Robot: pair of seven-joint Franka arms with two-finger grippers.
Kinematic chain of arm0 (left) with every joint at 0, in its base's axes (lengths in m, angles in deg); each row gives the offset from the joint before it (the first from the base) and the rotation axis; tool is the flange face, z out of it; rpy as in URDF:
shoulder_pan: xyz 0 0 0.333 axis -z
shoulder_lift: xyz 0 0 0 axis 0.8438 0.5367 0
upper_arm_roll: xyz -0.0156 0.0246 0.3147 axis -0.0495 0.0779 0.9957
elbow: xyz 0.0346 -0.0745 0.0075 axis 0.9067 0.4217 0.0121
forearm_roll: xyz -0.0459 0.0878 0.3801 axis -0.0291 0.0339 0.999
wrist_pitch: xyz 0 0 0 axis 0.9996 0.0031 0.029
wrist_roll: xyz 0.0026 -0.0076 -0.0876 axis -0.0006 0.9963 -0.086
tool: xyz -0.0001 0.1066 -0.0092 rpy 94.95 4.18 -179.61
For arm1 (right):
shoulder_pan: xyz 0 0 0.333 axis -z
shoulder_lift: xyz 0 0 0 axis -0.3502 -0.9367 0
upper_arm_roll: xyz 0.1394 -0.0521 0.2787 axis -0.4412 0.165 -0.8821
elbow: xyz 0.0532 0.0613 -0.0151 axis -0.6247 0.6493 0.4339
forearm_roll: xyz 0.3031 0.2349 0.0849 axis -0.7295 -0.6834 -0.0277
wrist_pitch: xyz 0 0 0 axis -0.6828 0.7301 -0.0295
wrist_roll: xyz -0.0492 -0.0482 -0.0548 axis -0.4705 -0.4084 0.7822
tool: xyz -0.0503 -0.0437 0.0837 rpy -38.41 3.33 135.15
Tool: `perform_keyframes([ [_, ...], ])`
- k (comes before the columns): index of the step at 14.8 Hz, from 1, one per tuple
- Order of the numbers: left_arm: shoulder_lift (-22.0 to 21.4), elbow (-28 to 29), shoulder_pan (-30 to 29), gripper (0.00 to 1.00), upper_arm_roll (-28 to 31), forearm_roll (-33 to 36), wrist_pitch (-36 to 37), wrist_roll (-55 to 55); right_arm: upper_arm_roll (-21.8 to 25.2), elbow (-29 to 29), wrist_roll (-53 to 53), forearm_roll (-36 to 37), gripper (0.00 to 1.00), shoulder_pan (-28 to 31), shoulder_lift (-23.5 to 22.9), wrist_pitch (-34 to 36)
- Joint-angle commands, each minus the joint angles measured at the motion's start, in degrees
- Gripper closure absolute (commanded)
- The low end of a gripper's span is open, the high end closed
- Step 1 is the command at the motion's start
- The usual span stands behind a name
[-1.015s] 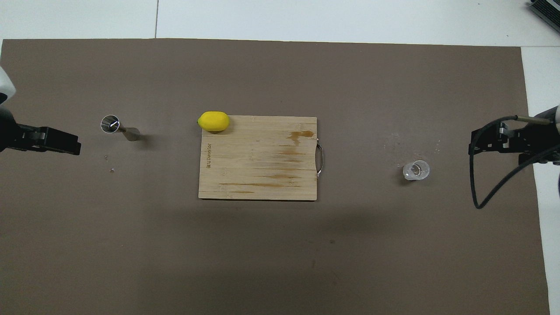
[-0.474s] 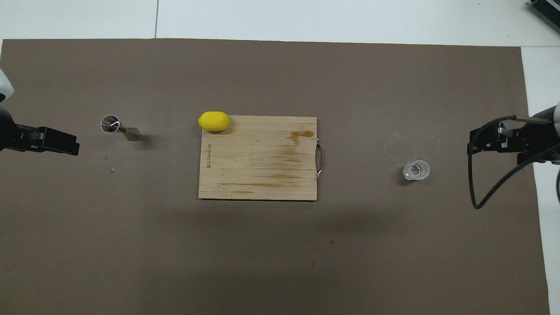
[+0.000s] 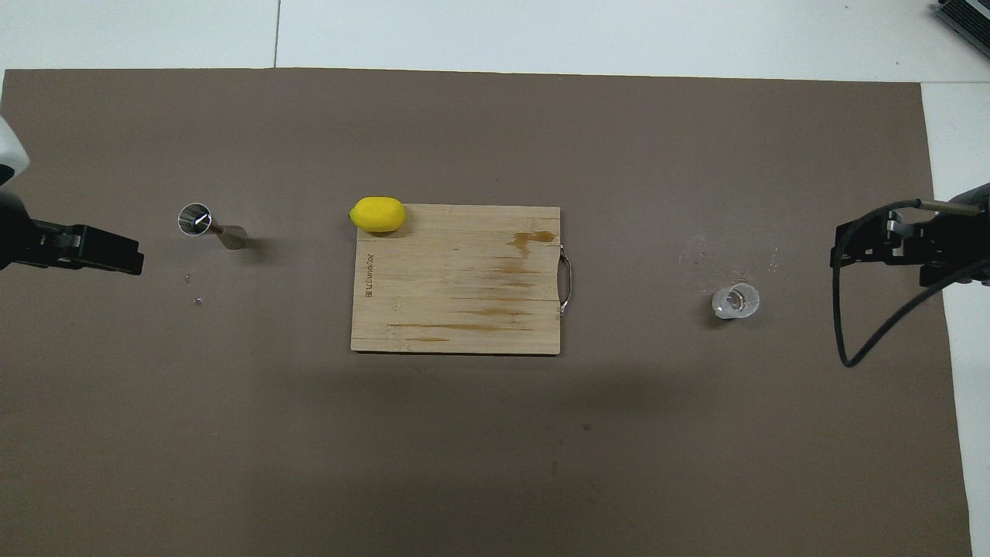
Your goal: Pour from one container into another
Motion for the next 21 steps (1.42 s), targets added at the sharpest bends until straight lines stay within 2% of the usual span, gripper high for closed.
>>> perform_keyframes([
  [1,-0.3,1.0,0.3,0.00,0.2,0.3,-2.7,0.3,-0.4,-2.6,-1.5,1.6,0.00,0.3,-1.0,1.8],
  [3,-0.4,2.0,0.5,0.00,0.3,-0.6,-4.3,-0.2,-0.4,-2.7,-1.5,1.9,0.00,0.1,-1.3,1.7],
  [5,-0.7,5.7,-0.1,0.00,0.3,-1.9,-7.8,-1.8,-0.4,-2.7,-1.5,2.5,0.00,0.1,-1.5,1.8],
  [6,0.4,6.3,-0.4,0.00,0.3,-2.7,-8.4,-2.4,-0.4,-2.3,-1.8,2.5,0.00,0.1,-1.5,1.7],
  [9,7.9,4.4,-1.4,0.00,0.3,-5.8,-7.7,-4.5,-0.4,-1.9,-2.6,2.5,0.00,0.2,-1.2,1.7],
  [11,11.0,3.8,-3.3,0.00,0.4,-10.1,-5.2,-7.3,-0.4,-1.8,-2.3,1.7,0.00,0.1,-1.2,1.5],
  [13,11.8,4.0,-6.4,0.00,0.7,-17.4,-1.2,-11.2,-0.4,-1.7,-2.1,1.3,0.00,0.1,-1.2,1.3],
  [15,13.7,3.4,-8.8,0.00,0.6,-19.5,1.9,-16.0,-0.5,-1.5,-2.1,1.1,0.00,0.1,-1.0,1.4],
  [19,20.7,-2.5,-12.8,0.00,0.6,-27.9,14.1,-33.3,-0.6,-1.2,-2.4,0.4,0.00,0.1,-0.8,1.8],
  [21,23.3,-3.6,-15.3,0.00,0.7,-32.6,14.6,-37.7,-0.6,-1.2,-2.4,-0.1,0.00,0.1,-0.8,2.0],
])
